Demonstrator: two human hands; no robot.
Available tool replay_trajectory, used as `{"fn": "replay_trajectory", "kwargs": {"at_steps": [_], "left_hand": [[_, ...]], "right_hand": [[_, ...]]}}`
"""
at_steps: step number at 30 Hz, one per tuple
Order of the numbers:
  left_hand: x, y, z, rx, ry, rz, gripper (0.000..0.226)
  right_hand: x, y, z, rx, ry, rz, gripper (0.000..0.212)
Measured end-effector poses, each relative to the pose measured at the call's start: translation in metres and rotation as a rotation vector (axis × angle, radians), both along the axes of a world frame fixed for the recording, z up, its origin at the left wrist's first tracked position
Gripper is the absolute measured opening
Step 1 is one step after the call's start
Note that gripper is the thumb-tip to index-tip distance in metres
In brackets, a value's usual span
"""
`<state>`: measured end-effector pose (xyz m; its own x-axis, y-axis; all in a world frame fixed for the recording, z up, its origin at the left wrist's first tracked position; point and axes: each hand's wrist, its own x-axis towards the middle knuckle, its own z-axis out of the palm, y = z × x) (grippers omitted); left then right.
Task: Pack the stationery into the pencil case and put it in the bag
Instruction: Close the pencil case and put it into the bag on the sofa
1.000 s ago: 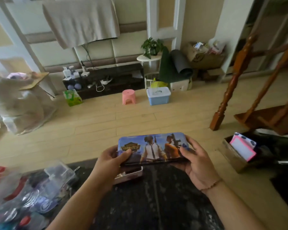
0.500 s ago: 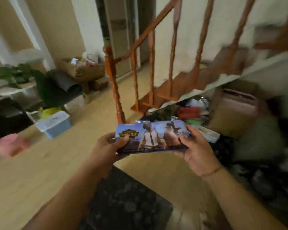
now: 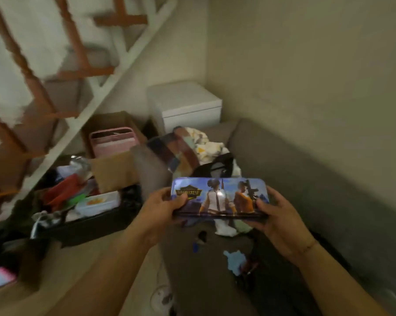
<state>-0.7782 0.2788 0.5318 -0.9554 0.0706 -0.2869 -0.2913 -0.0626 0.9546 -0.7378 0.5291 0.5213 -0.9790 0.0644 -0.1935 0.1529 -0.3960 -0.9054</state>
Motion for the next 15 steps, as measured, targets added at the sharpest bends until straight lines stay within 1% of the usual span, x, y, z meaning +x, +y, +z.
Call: {"fn": "replay_trajectory", "kwargs": {"at_steps": [4,7,8,9,11,12,15], "left_hand": [[-0.03,0.089,-0.014,-0.009,-0.042,-0.185,0.015],[-0.044,0.147,-0.03,-0.046,-0.084,-0.307,0.019],[-0.048,0.165,-0.037,-0.068,-0.079,-0.34,0.02],[-0.052,0.182,-0.044,-0.081,-0.083,-0.37,0.021],[-0.057,0.214,-0.059,-0.089,-0.109,-0.425,0.023],[-0.059,0.229,-0.068,-0.085,-0.121,-0.458,0.024],[-0.066,0.27,-0.099,-0.032,-0.169,-0.533,0.036]], "right_hand": [[0.015,0.08,-0.017,-0.041,-0.075,-0.157,0.034],[0.027,0.125,-0.038,-0.075,-0.165,-0.254,0.034],[0.032,0.138,-0.046,-0.077,-0.191,-0.278,0.038],[0.037,0.149,-0.053,-0.082,-0.211,-0.299,0.048],[0.046,0.169,-0.068,-0.126,-0.25,-0.351,0.076],[0.05,0.177,-0.076,-0.152,-0.261,-0.383,0.083],[0.061,0.2,-0.103,-0.225,-0.265,-0.547,0.087]]}}
